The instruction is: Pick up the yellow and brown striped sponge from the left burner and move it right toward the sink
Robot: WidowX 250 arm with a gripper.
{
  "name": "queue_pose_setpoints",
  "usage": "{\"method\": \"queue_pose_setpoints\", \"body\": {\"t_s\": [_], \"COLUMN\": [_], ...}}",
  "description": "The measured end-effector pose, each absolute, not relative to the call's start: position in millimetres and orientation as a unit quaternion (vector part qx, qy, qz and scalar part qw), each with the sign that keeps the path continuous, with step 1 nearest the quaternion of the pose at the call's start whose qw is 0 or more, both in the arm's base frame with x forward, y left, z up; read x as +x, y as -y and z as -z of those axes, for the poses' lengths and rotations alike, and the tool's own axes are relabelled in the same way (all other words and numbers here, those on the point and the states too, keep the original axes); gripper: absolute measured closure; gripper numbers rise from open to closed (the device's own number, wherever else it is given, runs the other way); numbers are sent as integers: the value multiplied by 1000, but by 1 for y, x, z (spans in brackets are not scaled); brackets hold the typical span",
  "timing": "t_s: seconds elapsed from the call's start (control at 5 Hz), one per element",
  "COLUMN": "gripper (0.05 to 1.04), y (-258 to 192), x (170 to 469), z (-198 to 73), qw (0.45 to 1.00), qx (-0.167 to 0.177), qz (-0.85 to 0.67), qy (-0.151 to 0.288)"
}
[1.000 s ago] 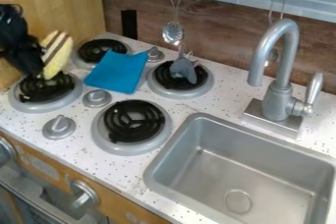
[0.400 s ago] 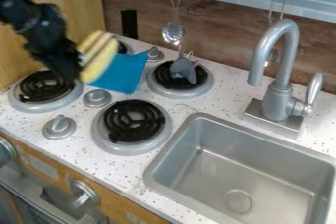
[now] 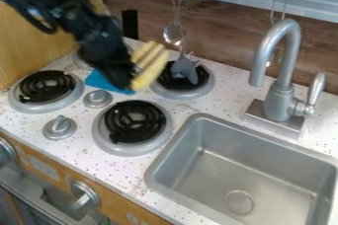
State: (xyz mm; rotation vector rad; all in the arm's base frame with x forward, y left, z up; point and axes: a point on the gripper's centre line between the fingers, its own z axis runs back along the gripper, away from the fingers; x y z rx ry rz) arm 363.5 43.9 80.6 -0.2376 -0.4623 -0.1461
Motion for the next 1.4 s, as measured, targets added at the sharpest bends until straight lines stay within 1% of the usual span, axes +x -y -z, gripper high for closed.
{"method": "queue_pose_setpoints", "body": {"t_s": [0.2,0.4,0.6,0.8,1.0,1.2,1.4], "gripper": [943,943,904,666,342,92,79], "y": [-23,-15,-12,-15,-15,-20,-29], "x": [378,384,391,391,394,394,392], "z": [-64,-46,-39,-38,-40,-48,-63], "qw": [964,966,964,968,966,965,962], "qx": [-118,-124,-117,-109,-109,-112,-114], "qz": [97,102,112,97,96,91,84], "qy": [217,205,209,205,213,221,233]}}
